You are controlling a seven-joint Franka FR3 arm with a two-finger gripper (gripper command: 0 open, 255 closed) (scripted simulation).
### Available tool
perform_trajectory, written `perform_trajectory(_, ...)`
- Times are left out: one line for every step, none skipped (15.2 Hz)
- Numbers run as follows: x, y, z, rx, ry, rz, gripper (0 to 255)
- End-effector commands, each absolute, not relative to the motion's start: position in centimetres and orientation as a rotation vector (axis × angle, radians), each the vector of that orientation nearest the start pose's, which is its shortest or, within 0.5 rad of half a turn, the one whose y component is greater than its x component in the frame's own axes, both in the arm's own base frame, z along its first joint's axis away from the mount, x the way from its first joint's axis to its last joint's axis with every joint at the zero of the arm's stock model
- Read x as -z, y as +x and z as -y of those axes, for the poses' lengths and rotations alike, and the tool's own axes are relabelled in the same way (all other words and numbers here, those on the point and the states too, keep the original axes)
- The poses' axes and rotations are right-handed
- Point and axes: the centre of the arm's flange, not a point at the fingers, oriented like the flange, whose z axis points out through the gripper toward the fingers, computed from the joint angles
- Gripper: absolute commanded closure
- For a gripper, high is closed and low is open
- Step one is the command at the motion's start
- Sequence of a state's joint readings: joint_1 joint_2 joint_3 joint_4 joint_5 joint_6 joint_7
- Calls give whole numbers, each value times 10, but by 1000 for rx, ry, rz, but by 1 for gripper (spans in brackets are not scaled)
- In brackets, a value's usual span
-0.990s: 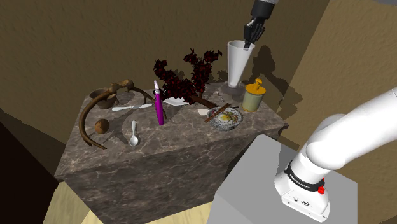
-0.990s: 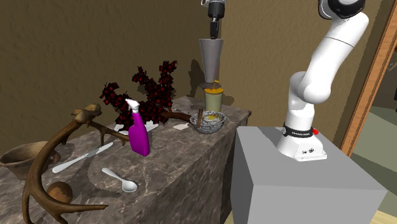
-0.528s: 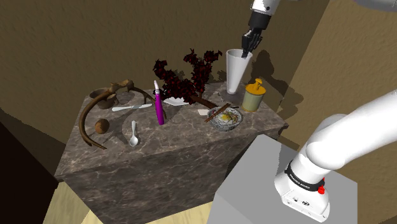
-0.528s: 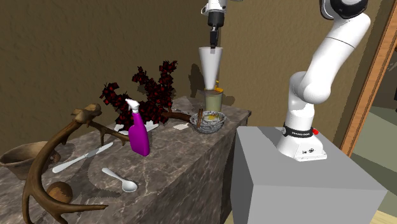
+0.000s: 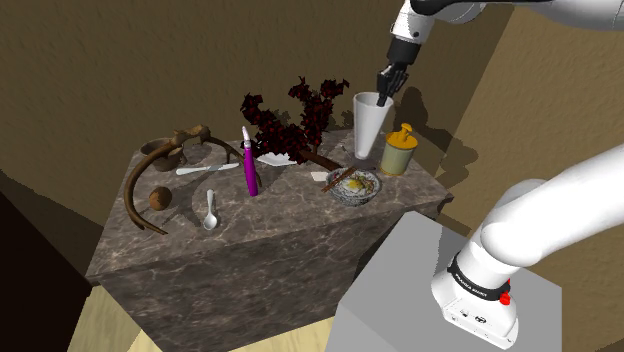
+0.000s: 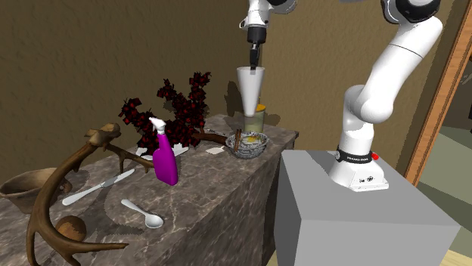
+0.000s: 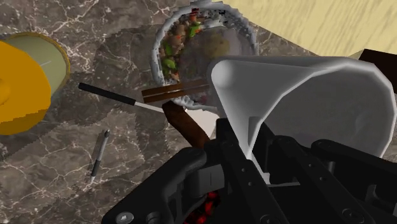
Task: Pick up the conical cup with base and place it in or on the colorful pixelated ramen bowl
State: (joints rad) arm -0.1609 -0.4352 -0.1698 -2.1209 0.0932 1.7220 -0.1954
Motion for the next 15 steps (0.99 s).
perform_trajectory(-576,403,141,108,-2982,-199,255)
perform_trajectory(-571,403,141,108,-2982,-199,255)
perform_trajectory(-566,403,141,108,-2982,-199,255)
perform_trajectory(-560,403,141,108,-2982,-199,255)
perform_trajectory(-555,403,141,108,-2982,-199,255)
perform_trajectory(-550,403,141,108,-2982,-199,255)
perform_trajectory(-544,403,141,108,-2982,-199,255)
perform_trajectory(-539,403,141,108,-2982,-199,255)
perform_trajectory(-534,403,141,108,-2982,-199,255)
perform_trajectory(-529,403,141,108,-2982,-199,255)
perform_trajectory(-523,403,141,108,-2982,-199,255)
perform_trajectory(-518,403,141,108,-2982,-199,255)
perform_trajectory(-518,403,141,108,-2982,-199,255)
perform_trajectory(-518,403,141,108,-2982,-199,255)
perform_trajectory(-518,403,141,108,-2982,-199,255)
